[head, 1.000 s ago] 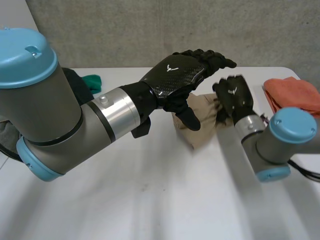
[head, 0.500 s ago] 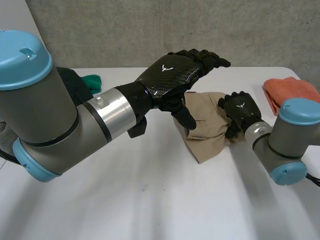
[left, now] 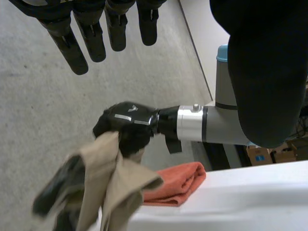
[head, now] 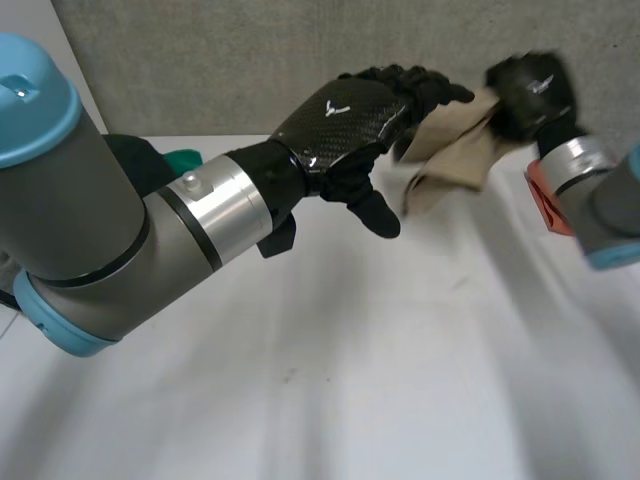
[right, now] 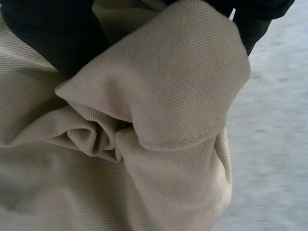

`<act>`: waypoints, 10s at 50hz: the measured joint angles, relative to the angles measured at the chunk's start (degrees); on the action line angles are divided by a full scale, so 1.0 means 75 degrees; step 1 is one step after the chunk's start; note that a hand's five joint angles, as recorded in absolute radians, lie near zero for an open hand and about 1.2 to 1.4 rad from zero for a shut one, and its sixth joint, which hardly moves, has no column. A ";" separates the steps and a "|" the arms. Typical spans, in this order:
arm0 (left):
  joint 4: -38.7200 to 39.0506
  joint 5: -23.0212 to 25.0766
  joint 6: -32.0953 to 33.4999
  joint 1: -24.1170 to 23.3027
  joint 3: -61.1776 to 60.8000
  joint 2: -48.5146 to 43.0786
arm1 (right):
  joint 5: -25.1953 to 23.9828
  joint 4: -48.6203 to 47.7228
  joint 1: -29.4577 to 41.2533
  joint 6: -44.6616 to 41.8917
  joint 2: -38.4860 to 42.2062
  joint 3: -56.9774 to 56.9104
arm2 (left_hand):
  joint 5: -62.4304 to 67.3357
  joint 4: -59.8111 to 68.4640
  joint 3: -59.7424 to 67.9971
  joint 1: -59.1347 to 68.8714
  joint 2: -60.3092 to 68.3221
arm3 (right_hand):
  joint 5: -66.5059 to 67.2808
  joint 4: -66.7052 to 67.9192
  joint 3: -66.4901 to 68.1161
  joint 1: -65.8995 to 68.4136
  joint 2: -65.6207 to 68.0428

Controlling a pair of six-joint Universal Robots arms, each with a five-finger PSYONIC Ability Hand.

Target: Fold the laundry.

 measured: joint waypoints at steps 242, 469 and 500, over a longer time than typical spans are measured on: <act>0.2568 -0.3130 0.2521 0.1294 0.0445 0.1532 | 0.1884 0.4485 0.1912 -0.0633 -0.5687 0.1025 | 0.6917 0.7623 0.7496 0.7451 0.7578 | 0.0472 0.0031 0.0115 0.0492 -0.0189; 0.3903 -0.4888 0.4219 0.0146 -0.2445 -0.0612 | -0.1222 0.1233 0.2838 -0.2923 -0.2007 0.4087 | -0.0002 -0.0004 -0.0004 0.0029 -0.0005 | -0.6866 -0.7504 -0.7353 -0.6159 -0.7228; -0.1338 -0.4837 0.2211 -0.0500 0.1130 -0.3978 | -0.0501 0.5797 0.1193 -0.1114 0.0600 0.0701 | 0.0027 0.0248 0.0162 0.0308 0.0253 | -0.6866 -0.7505 -0.7353 -0.6170 -0.7302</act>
